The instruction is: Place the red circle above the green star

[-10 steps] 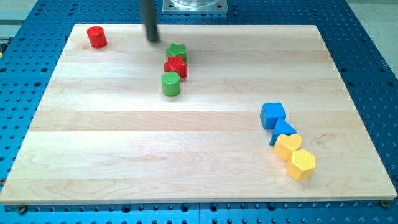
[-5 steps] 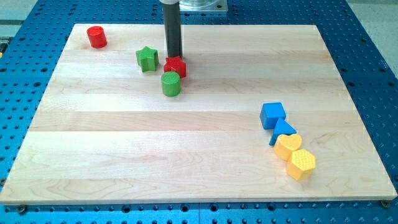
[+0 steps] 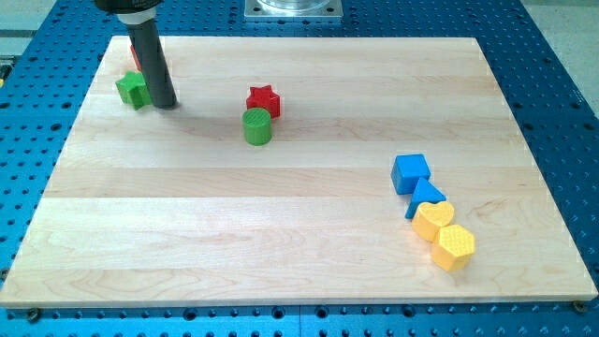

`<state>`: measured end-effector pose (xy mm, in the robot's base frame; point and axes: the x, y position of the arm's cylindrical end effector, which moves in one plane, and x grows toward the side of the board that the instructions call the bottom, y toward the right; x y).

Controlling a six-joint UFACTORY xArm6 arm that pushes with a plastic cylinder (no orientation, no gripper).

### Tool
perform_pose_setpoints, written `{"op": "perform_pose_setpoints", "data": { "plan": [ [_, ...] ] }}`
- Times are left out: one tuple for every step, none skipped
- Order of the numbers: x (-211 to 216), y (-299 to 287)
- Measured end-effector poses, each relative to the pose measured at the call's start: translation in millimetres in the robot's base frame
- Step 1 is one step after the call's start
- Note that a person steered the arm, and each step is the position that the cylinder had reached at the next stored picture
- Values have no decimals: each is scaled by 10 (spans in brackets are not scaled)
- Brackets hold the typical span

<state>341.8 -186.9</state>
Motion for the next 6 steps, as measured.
{"op": "perform_pose_setpoints", "data": {
  "plan": [
    [230, -232],
    [28, -228],
    [-161, -152],
    [-218, -233],
    [-48, -301],
    [-81, 239]
  ]
}}
